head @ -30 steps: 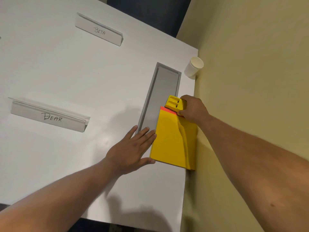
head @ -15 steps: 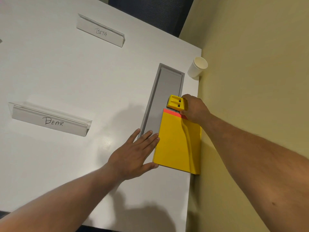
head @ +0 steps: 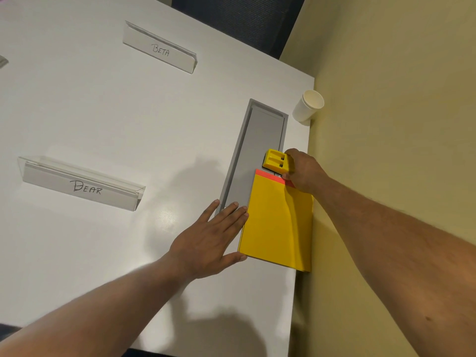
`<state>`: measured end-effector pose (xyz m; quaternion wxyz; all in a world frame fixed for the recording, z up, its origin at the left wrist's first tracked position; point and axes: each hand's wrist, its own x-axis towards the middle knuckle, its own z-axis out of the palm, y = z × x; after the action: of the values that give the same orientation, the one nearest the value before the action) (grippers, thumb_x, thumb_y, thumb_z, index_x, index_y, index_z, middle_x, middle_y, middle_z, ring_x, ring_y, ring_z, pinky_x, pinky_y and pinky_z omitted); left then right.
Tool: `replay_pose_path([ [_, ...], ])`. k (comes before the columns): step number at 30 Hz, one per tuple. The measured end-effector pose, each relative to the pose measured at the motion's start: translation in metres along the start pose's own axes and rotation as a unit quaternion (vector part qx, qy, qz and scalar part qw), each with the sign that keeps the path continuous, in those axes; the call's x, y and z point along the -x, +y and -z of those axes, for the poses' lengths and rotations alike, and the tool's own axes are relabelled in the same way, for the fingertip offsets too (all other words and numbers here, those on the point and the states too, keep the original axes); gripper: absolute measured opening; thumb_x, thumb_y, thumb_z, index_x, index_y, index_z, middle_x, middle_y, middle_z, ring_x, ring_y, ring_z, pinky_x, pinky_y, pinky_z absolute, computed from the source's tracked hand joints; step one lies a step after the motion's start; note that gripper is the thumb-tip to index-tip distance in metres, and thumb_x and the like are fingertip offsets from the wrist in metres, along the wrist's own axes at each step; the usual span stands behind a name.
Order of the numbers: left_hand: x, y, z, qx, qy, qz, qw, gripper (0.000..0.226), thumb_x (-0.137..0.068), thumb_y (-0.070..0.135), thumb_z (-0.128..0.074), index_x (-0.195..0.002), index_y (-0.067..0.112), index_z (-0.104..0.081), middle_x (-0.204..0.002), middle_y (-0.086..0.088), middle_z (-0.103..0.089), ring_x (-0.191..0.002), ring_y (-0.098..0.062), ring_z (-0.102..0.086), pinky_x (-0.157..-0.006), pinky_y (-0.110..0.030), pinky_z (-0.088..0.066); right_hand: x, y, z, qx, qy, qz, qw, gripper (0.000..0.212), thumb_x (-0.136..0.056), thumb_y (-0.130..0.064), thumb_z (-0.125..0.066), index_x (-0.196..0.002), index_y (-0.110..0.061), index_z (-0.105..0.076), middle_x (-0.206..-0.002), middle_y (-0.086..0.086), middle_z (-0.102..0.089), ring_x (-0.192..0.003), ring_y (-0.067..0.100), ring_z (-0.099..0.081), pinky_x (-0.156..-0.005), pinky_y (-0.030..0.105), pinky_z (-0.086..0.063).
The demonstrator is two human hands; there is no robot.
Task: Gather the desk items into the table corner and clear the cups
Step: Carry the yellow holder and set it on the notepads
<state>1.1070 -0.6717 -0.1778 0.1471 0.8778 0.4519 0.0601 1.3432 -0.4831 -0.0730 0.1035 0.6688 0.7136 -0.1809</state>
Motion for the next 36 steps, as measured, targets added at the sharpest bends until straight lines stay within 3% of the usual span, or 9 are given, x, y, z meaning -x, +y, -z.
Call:
replay_pose_path([
  [11, 0.001, 0.0, -0.003, 0.004, 0.009, 0.0, 1.0, 0.089, -0.102, 0.079, -0.011, -0.168, 0.019, 0.002, -0.176, 0.003, 0.007, -0.162, -0.014, 0.011, -0.132, -0.052, -0.003, 0.004, 0.002, 0.001, 0.005, -0.002, 0.003, 1.0, 0.072, -0.09, -0.022, -0.081, -0.15, -0.014, -0.042, -0.145, 0.015, -0.055, -0.127, 0.037, -0.056, -0.098, 0.043, -0.048],
  [16, -0.001, 0.0, -0.005, 0.005, 0.014, 0.002, 1.0, 0.09, -0.101, 0.079, -0.011, -0.168, 0.02, 0.003, -0.176, 0.003, 0.007, -0.162, -0.013, 0.013, -0.132, -0.051, -0.002, 0.007, 0.0, 0.003, -0.016, 0.007, -0.019, 1.0, 0.09, -0.086, -0.02, -0.085, -0.158, -0.017, -0.032, -0.156, 0.015, -0.046, -0.137, 0.039, -0.05, -0.108, 0.051, -0.046],
  [19, 0.001, -0.001, -0.004, 0.0, 0.011, 0.004, 1.0, 0.092, -0.101, 0.08, -0.012, -0.168, 0.019, 0.005, -0.176, 0.003, 0.008, -0.162, -0.013, 0.014, -0.132, -0.051, -0.002, 0.017, 0.0, 0.002, -0.058, 0.051, -0.053, 0.996, 0.094, -0.085, -0.014, -0.086, -0.16, -0.015, -0.03, -0.161, 0.014, -0.04, -0.144, 0.038, -0.043, -0.114, 0.051, -0.042],
  [22, 0.003, 0.0, 0.003, 0.008, 0.012, -0.005, 1.0, 0.096, -0.099, 0.081, -0.017, -0.168, 0.018, 0.007, -0.177, 0.002, 0.009, -0.162, -0.013, 0.016, -0.132, -0.051, -0.001, 0.049, -0.008, -0.011, -0.13, 0.136, -0.072, 0.979, 0.081, -0.089, -0.003, -0.076, -0.158, -0.01, -0.035, -0.158, 0.016, -0.044, -0.145, 0.036, -0.042, -0.117, 0.049, -0.04],
  [26, 0.009, 0.002, 0.021, 0.059, 0.015, -0.013, 0.998, 0.09, -0.103, 0.074, -0.026, -0.168, 0.02, 0.008, -0.177, 0.004, 0.01, -0.161, -0.013, 0.017, -0.131, -0.053, -0.006, 0.133, -0.048, -0.046, -0.23, 0.192, -0.105, 0.948, 0.068, -0.091, -0.007, -0.069, -0.153, -0.008, -0.041, -0.152, 0.014, -0.048, -0.142, 0.034, -0.042, -0.116, 0.044, -0.038],
  [31, 0.014, 0.013, 0.074, -0.055, 0.039, -0.033, 0.997, 0.085, -0.106, 0.067, -0.025, -0.168, 0.013, -0.009, -0.177, -0.004, -0.001, -0.164, -0.021, 0.005, -0.127, -0.062, -0.015, 0.201, -0.083, -0.064, -0.201, 0.224, -0.055, 0.952, 0.065, -0.082, 0.002, -0.069, -0.144, -0.004, -0.052, -0.145, 0.017, -0.055, -0.137, 0.036, -0.047, -0.118, 0.045, -0.039],
  [36, 0.044, 0.035, 0.144, -0.085, 0.112, 0.007, 0.99, 0.079, -0.108, 0.059, -0.027, -0.168, 0.01, -0.01, -0.177, -0.008, -0.002, -0.164, -0.024, 0.005, -0.129, -0.062, -0.011, 0.246, -0.106, -0.047, -0.118, 0.298, 0.009, 0.947, 0.063, -0.079, -0.008, -0.066, -0.14, -0.002, -0.055, -0.142, 0.025, -0.057, -0.134, 0.046, -0.054, -0.11, 0.059, -0.047],
])
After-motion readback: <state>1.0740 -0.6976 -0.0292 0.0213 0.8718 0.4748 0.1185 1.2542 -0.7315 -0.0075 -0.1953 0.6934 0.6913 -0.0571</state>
